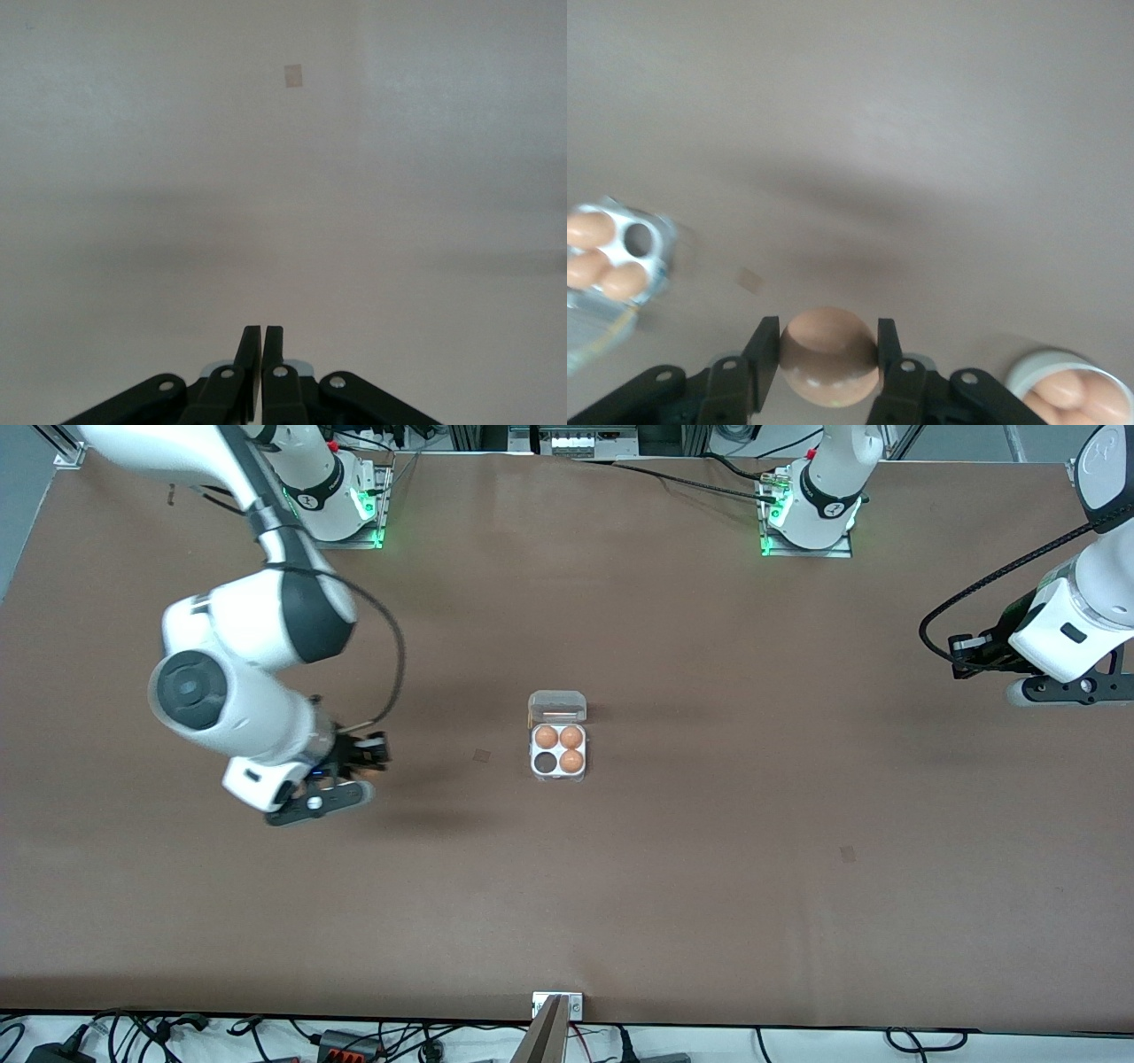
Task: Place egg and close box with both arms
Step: 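Carry the egg with the right gripper over the clear egg box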
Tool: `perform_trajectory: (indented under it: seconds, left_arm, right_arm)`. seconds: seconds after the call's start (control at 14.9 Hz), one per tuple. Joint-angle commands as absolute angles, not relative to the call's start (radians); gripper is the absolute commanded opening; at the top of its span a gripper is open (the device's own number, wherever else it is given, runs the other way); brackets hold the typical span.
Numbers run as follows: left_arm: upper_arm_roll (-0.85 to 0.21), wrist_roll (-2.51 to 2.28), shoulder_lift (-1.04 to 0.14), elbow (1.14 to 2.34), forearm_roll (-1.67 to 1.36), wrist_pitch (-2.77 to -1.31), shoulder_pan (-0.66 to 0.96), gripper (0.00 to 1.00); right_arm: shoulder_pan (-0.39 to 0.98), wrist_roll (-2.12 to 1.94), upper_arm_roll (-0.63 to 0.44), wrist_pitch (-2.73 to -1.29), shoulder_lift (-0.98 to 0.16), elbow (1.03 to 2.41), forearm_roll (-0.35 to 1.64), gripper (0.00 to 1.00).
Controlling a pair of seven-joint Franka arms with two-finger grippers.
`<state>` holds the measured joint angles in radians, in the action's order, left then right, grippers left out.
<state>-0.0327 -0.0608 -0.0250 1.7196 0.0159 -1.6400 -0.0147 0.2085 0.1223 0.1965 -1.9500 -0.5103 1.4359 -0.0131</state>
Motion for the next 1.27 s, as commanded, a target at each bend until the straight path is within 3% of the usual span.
perform_trajectory:
  seconds: [0.0, 0.54, 1.2]
  left_arm:
    - [-0.038, -0.048, -0.081, 1.637, 0.037, -1.582, -0.015, 0.0]
    - [-0.04, -0.058, -0.106, 1.591, 0.035, -1.542, -0.012, 0.0]
    - [-0.043, -0.048, -0.106, 1.589, 0.031, -1.528, -0.011, 0.0]
  right_arm:
    - [0.285, 0.222, 0.195, -2.052, -0.544, 1.416, 0.0, 0.0]
    - [0.469, 0.406, 0.19, -2.39, -0.655, 1.468, 0.025, 0.0]
    - [0.502, 0.431, 0.189, -2.534, -0.736, 1.549, 0.021, 0.0]
